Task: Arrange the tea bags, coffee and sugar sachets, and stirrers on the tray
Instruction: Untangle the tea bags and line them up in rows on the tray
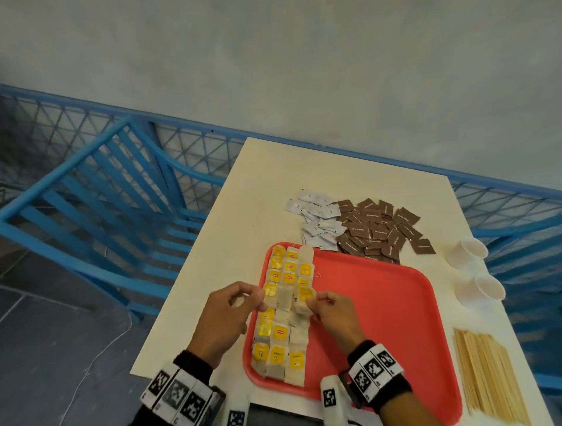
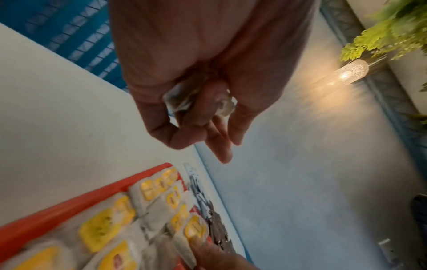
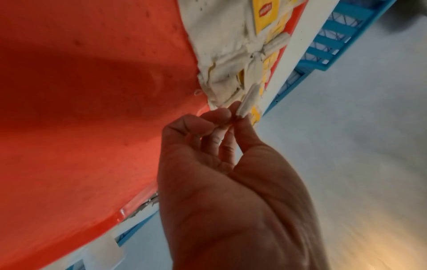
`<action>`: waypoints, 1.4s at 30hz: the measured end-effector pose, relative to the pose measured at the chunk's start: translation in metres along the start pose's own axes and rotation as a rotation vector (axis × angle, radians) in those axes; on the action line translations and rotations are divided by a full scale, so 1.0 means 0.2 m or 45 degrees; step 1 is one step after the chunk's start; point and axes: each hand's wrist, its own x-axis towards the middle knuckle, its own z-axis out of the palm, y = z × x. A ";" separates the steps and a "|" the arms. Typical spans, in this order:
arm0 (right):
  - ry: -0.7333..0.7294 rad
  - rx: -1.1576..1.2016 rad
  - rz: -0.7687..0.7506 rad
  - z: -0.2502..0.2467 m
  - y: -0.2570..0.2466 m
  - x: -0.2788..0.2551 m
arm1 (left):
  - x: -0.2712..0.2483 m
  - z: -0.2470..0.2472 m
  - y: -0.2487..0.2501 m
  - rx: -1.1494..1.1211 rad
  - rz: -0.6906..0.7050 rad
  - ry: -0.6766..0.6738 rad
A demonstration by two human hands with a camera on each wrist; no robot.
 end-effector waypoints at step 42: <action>0.021 -0.442 -1.286 -0.30 -0.19 -0.46 | -0.12 0.40 0.14 -0.839 -0.518 -0.368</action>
